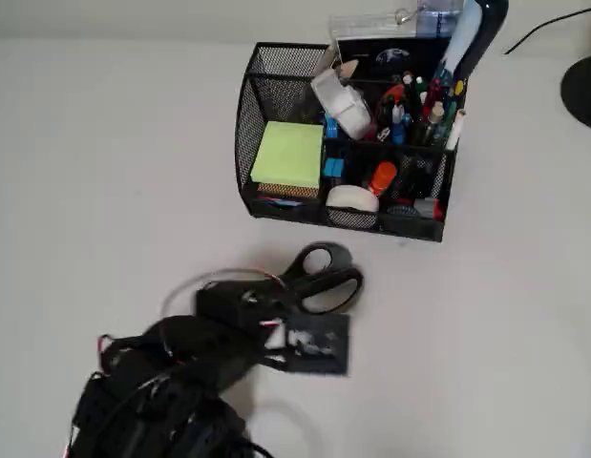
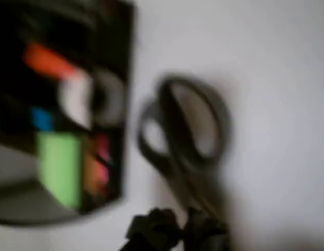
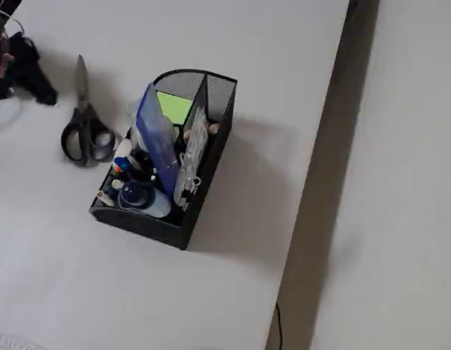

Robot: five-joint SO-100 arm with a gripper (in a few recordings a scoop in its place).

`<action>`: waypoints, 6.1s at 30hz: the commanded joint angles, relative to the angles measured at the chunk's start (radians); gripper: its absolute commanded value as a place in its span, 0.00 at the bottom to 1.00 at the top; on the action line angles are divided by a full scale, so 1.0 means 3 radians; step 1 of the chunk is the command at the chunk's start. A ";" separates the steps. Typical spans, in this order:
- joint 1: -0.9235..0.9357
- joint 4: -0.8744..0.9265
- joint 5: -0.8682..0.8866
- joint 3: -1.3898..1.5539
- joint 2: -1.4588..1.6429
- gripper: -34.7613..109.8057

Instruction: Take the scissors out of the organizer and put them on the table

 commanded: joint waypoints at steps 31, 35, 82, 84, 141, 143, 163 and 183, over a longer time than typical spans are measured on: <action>-0.0394 0.0281 0.0322 0.0266 0.0036 0.24; -0.0394 0.0281 0.0322 0.0266 0.0036 0.24; -0.0394 0.0281 0.0322 0.0266 0.0036 0.24; -0.0394 0.0281 0.0322 0.0266 0.0036 0.24; -0.0394 0.0281 0.0322 0.0266 0.0036 0.24; -0.0394 0.0281 0.0322 0.0266 0.0036 0.24; -0.0394 0.0281 0.0322 0.0266 0.0036 0.24; -0.0394 0.0281 0.0322 0.0266 0.0036 0.24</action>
